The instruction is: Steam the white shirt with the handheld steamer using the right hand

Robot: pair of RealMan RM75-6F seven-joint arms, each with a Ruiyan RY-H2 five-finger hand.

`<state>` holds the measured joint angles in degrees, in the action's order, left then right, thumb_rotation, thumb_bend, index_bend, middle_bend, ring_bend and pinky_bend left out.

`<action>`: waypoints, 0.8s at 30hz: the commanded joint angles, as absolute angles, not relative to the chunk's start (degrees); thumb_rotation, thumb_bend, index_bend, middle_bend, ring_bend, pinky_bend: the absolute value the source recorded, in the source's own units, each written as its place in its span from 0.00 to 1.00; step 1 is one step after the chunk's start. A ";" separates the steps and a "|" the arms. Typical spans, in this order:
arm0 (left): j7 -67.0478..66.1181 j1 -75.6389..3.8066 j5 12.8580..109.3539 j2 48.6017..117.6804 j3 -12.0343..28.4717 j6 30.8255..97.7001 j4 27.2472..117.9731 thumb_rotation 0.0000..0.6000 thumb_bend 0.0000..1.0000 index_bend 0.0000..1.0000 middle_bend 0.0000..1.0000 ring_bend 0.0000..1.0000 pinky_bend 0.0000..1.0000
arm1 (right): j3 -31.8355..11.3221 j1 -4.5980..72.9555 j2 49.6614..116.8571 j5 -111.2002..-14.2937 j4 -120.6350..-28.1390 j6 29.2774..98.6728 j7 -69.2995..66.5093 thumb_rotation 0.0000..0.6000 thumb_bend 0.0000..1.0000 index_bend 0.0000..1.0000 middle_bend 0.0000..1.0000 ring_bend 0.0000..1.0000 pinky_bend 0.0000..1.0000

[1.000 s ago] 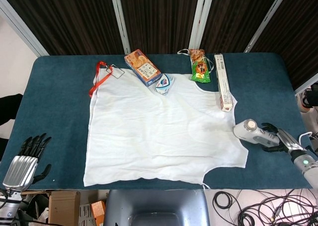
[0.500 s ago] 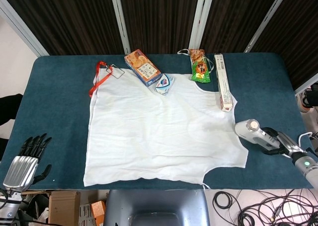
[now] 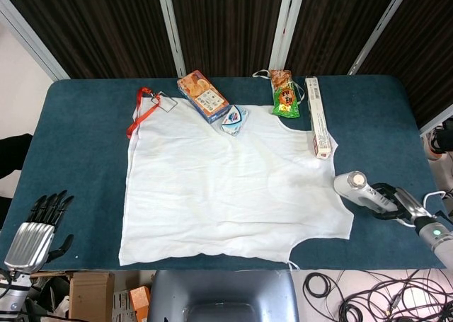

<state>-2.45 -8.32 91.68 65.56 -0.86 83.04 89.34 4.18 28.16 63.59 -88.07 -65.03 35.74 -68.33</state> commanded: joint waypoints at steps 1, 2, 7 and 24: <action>-2.47 -8.34 91.68 65.58 -0.86 83.03 89.34 1.00 0.37 0.00 0.00 0.00 0.04 | 4.35 28.21 63.79 -87.72 -64.67 35.55 -68.47 1.00 0.23 0.31 0.33 0.35 0.57; -2.48 -8.34 91.68 65.59 -0.86 83.03 89.33 1.00 0.37 0.00 0.00 0.00 0.04 | 4.43 28.24 63.90 -87.58 -64.52 35.40 -68.55 1.00 0.23 0.31 0.33 0.35 0.57; -2.40 -8.33 91.77 65.58 -0.85 83.17 89.32 1.00 0.37 0.00 0.00 0.00 0.04 | 4.89 28.38 64.61 -87.23 -63.62 34.79 -69.75 1.00 0.24 0.32 0.34 0.36 0.58; -2.43 -8.43 91.92 65.61 -0.86 83.22 89.31 1.00 0.37 0.00 0.00 0.01 0.04 | 6.00 30.06 66.80 -87.46 -60.92 33.19 -70.45 1.00 0.48 0.66 0.62 0.65 0.79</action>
